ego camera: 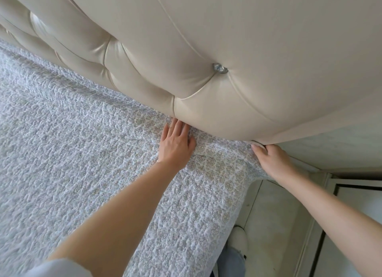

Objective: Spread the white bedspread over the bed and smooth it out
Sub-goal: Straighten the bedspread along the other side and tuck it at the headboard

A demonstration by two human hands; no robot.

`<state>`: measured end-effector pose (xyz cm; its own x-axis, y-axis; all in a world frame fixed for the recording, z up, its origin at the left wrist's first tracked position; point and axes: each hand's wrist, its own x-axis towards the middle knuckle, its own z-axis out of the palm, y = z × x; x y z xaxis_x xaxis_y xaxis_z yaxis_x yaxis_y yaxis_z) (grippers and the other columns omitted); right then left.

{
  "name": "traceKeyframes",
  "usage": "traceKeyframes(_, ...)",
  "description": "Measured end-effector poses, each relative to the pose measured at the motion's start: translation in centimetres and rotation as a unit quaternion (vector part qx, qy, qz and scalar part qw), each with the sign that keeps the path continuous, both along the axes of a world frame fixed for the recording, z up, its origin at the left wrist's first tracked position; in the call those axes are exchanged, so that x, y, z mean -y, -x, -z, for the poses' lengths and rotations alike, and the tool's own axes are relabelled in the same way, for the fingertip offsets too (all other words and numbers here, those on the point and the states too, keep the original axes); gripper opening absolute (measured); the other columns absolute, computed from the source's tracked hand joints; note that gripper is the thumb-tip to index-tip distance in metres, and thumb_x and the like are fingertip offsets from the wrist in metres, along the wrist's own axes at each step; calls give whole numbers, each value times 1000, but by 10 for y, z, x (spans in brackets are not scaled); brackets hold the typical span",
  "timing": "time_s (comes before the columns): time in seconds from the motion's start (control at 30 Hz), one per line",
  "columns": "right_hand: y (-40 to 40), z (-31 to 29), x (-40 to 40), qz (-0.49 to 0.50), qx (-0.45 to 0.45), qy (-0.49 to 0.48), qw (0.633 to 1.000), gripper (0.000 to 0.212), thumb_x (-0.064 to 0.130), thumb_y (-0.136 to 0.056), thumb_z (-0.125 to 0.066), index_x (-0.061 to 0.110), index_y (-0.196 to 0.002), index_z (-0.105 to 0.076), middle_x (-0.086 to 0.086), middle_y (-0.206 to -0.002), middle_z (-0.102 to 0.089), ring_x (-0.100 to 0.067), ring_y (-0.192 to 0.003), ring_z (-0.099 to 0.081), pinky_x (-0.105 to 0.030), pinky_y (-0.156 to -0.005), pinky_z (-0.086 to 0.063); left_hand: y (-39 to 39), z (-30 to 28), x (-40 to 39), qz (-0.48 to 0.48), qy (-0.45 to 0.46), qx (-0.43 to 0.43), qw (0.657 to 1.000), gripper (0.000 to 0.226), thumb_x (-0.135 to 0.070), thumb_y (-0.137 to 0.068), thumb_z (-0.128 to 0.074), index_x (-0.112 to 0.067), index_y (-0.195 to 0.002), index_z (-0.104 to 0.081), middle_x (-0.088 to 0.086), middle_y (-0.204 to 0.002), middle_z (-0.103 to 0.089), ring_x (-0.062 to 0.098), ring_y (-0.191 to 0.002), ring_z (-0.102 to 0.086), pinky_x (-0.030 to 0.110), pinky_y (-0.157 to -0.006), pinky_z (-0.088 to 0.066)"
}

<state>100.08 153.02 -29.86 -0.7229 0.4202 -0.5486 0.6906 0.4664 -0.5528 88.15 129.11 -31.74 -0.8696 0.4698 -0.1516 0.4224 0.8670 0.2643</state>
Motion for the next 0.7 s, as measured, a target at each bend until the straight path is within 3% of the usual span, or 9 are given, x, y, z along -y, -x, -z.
traceKeyframes(0.1,-1,4,1,38,6,52,998,34,42,-95,-52,12,-94,-67,-5,-79,-64,-28,-83,-60,-31,-65,-39,-1,2,-1,-9,5,4,1000,57,-37,-101,-30,-16,-154,-25,3,-161,-26,20,-152,-10,40,-124,2)
traceKeyframes(0.23,-6,3,10,52,-26,84,995,27,42,-96,-53,21,-110,-59,-1,-100,-62,-19,-93,-56,-29,-78,-39,0,3,0,-6,-6,-15,1000,55,-37,-98,-34,-16,-149,-34,5,-157,-35,23,-150,-20,44,-124,-8)
traceKeyframes(0.33,-6,0,21,81,-53,100,990,18,35,-95,-59,26,-110,-54,7,-98,-60,-7,-82,-54,-20,-66,-38,2,3,1,0,-13,-37,999,51,-37,-94,-40,-15,-139,-45,6,-147,-46,26,-143,-33,49,-122,-19)
traceKeyframes(0.43,-2,3,26,141,-57,101,983,31,37,-89,-66,20,-115,-59,3,-104,-65,-4,-81,-57,-18,-61,-39,7,1,1,22,-8,-57,998,50,-40,-89,-43,-14,-130,-53,6,-137,-53,27,-136,-42,53,-119,-22)
traceKeyframes(0.53,1,6,26,134,-44,75,987,31,44,-92,-59,19,-109,-66,2,-95,-68,-3,-76,-56,-18,-59,-38,14,-1,2,46,-2,-65,997,52,-41,-86,-49,-14,-130,-56,7,-139,-53,28,-137,-42,56,-120,-18)
traceKeyframes(0.7,2,2,33,112,-56,31,992,30,38,-98,-50,15,-93,-67,-7,-74,-65,-14,-62,-56,-20,-47,-36,16,0,5,60,-8,-57,997,61,-45,-85,-44,-15,-139,-48,7,-146,-49,28,-141,-38,57,-121,-15)
